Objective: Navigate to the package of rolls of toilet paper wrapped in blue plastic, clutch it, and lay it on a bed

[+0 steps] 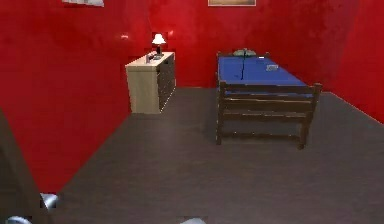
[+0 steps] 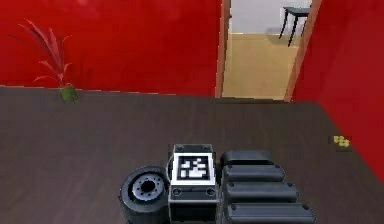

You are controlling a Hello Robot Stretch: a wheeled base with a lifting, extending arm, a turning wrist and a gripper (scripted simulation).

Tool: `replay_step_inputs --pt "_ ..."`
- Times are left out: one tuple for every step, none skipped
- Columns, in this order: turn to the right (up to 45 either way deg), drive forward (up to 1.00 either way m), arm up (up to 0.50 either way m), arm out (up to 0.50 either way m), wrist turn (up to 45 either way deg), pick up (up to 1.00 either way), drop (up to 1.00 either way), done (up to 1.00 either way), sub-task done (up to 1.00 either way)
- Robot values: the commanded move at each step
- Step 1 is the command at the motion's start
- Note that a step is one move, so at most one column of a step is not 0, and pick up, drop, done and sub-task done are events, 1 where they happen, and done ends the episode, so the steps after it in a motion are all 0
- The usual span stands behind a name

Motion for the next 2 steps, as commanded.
replay_step_inputs --pt "0.0 1.00 0.00 0.00 0.0 0.00 0.00 0.00 0.00" --pt "-3.0 0.00 0.00 0.00 0.0 0.00 0.00 0.00 0.00"
